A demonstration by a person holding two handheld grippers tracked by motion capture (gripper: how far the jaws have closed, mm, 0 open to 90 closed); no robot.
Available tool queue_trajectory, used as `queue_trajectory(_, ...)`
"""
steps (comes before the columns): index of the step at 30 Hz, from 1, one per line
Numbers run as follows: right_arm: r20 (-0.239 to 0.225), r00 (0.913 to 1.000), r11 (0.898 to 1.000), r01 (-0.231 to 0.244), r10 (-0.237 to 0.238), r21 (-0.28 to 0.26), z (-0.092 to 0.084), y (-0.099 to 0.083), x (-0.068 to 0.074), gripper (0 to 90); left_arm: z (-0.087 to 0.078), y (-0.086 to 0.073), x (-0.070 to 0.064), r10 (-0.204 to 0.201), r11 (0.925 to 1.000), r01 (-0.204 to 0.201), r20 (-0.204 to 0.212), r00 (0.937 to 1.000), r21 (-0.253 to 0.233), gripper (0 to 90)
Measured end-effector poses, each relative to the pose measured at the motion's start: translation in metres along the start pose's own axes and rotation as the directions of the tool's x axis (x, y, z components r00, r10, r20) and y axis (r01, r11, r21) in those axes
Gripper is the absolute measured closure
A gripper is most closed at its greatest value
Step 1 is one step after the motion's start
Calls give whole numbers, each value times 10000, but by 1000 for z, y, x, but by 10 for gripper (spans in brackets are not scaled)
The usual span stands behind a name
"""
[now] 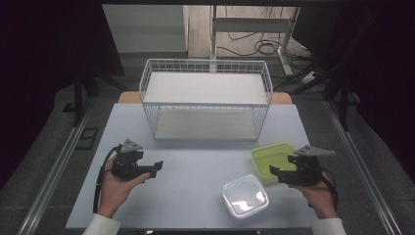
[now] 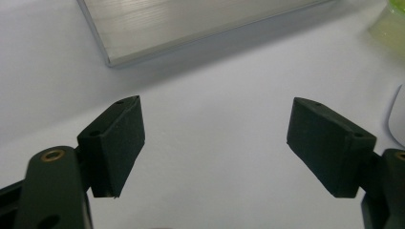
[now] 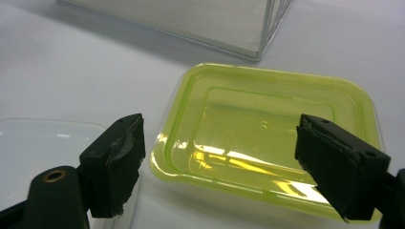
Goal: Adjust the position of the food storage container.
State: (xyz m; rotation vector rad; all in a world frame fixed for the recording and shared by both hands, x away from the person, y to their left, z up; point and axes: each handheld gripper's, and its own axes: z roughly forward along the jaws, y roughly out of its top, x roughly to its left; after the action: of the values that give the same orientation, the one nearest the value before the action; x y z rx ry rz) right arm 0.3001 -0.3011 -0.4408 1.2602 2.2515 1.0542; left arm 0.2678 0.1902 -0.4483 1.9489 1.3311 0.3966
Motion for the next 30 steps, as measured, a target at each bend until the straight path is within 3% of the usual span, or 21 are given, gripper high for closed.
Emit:
queue_trajectory(6, 222, 9997, 10000, -34, 33, 32, -1, 3, -2, 175, 5, -1, -2, 160, 9997, -161, 57, 9999, 197, 200)
queue_trajectory(11, -138, 9997, 9997, -217, 219, 150, 4, 9, -4, 184, 4, 0, 2, -96, 9997, 95, 41, 9999, 242, 196)
queue_trajectory(15, -89, 9997, 9995, -238, 239, 183, 2, 14, -5, 201, 4, 1, -1, 122, 9992, -126, 103, 9999, 390, 195)
queue_trajectory(24, -51, 9998, 9970, 205, -202, 748, -2, 16, -5, 304, 1, 1, -4, 193, 9987, -208, 318, 9993, 469, 197)
queue_trajectory(30, -116, 9999, 9944, -64, 77, 1052, -3, 16, -8, 363, -1, -1, 0, 41, 9986, -63, 417, 9991, 520, 196)
